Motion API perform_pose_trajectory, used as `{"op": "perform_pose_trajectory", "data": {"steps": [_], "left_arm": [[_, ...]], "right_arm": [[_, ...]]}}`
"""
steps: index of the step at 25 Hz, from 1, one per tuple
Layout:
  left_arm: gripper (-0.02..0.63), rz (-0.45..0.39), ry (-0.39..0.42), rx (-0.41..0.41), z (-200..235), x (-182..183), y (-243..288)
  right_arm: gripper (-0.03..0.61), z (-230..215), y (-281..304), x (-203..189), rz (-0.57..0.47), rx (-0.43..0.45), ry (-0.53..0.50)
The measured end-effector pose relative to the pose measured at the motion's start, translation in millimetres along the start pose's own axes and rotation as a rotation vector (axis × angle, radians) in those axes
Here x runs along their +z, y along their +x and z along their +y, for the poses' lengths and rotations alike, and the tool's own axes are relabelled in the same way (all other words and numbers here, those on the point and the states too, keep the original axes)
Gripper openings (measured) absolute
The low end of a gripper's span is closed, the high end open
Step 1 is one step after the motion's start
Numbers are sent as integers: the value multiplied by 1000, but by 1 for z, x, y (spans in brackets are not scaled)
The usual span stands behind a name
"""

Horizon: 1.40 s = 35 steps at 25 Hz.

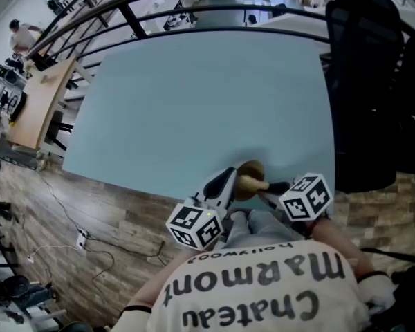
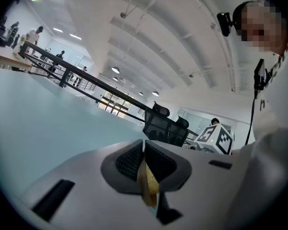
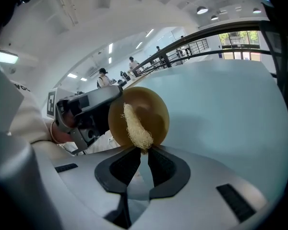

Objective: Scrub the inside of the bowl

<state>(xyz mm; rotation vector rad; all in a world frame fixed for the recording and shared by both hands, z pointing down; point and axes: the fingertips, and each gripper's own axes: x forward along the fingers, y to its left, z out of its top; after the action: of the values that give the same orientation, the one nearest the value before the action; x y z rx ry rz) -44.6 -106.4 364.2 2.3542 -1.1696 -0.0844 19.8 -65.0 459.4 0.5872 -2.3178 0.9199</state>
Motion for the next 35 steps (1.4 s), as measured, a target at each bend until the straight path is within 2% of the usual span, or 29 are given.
{"op": "perform_pose_trajectory", "data": {"steps": [9,19,29,35], "left_arm": [[15,18,-20,7,3,2,10],[15,40,-41,12,5,-2,32],[14,11,-23,11,21,5,39],[12,-10,-9,19,25,12,36]], "right_arm": [[67,-31,-10,5,24,-57,16],[67,-60,-19,12,18,-64,54],[67,-30,-5,39,-48,26,24],[67,-13,6,44,-26,51,-30]]}}
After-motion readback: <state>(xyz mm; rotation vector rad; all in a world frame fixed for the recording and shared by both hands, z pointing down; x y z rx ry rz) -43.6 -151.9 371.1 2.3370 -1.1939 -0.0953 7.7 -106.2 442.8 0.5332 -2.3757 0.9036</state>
